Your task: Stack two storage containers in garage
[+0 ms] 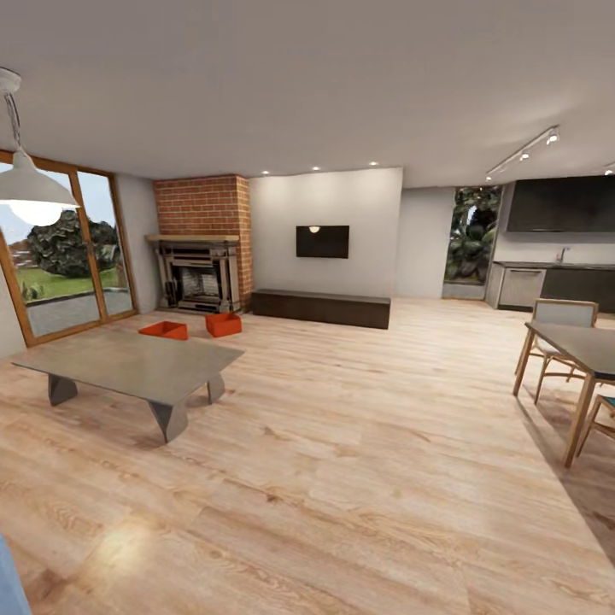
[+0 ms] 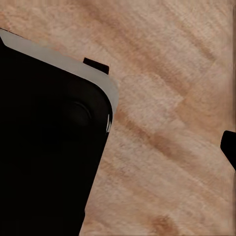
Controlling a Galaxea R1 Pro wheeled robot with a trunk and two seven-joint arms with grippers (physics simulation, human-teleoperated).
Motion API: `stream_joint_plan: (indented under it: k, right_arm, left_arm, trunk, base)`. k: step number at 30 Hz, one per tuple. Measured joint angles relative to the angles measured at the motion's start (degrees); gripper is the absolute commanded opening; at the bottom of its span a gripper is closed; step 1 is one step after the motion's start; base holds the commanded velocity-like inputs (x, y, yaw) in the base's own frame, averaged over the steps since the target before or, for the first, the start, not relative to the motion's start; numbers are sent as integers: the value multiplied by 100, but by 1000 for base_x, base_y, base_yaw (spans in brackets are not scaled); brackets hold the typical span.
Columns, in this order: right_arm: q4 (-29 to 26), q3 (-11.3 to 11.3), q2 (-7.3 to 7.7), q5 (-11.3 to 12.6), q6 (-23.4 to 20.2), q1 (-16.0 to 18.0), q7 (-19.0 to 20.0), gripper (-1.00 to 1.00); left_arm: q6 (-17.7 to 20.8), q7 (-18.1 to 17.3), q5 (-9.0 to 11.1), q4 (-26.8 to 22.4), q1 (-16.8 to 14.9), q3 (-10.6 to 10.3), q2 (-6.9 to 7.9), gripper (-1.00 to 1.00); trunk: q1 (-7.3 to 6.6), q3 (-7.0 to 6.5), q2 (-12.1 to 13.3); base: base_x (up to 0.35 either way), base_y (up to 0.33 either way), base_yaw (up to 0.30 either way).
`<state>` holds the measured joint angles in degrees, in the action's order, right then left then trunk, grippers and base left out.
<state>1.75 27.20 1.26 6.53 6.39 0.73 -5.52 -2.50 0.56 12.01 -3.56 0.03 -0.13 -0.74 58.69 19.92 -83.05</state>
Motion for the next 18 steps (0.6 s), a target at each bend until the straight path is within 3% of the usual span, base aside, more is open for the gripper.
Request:
stream_joint_plan:
  k: [18]
  right_arm:
    - [5,-7,26,14,2,0,8,100]
  left_arm:
    - [-5,0,1,1,1,19,5,100]
  trunk:
    - [0,0,0]
  base:
    - [326,0,0]
